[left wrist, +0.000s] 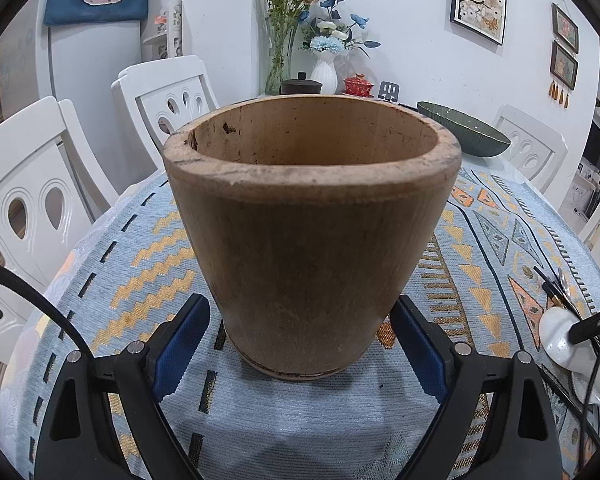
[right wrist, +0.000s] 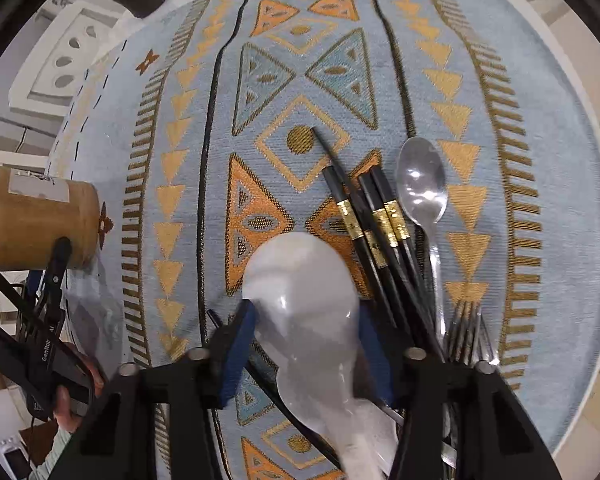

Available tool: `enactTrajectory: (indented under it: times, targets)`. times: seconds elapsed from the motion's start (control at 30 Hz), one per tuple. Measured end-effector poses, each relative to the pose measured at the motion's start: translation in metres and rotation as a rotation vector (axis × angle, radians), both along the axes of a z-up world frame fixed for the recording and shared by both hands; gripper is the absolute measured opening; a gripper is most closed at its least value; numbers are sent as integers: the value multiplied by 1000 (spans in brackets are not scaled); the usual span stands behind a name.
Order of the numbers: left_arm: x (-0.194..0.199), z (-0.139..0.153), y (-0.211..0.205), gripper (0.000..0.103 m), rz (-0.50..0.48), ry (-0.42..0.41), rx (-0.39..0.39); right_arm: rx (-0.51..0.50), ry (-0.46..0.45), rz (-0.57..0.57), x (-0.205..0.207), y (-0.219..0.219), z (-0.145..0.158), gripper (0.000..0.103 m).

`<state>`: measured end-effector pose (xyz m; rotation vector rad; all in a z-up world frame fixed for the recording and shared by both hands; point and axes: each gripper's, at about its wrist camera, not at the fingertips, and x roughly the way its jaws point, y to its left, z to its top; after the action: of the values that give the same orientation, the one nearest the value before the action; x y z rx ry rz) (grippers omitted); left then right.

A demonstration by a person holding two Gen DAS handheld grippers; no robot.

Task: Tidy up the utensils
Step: 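Reach the right tool into the utensil pile and grasp the white ceramic spoon, then lift the white spoon with the right tool and carry it over the wooden cup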

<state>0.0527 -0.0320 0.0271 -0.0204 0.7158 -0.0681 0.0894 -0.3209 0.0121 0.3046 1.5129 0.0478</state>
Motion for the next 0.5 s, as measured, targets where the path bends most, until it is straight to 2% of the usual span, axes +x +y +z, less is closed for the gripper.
enactTrajectory:
  times: [0.1, 0.3, 0.5]
  targets:
    - [0, 0, 0, 92, 0, 0, 0, 1, -23, -31, -7, -5, 11, 29]
    - [0, 0, 0, 92, 0, 0, -1, -3, -47, -18, -20, 8, 27, 19]
    - [0, 0, 0, 92, 0, 0, 0, -16, -37, 44, -15, 29, 24, 18]
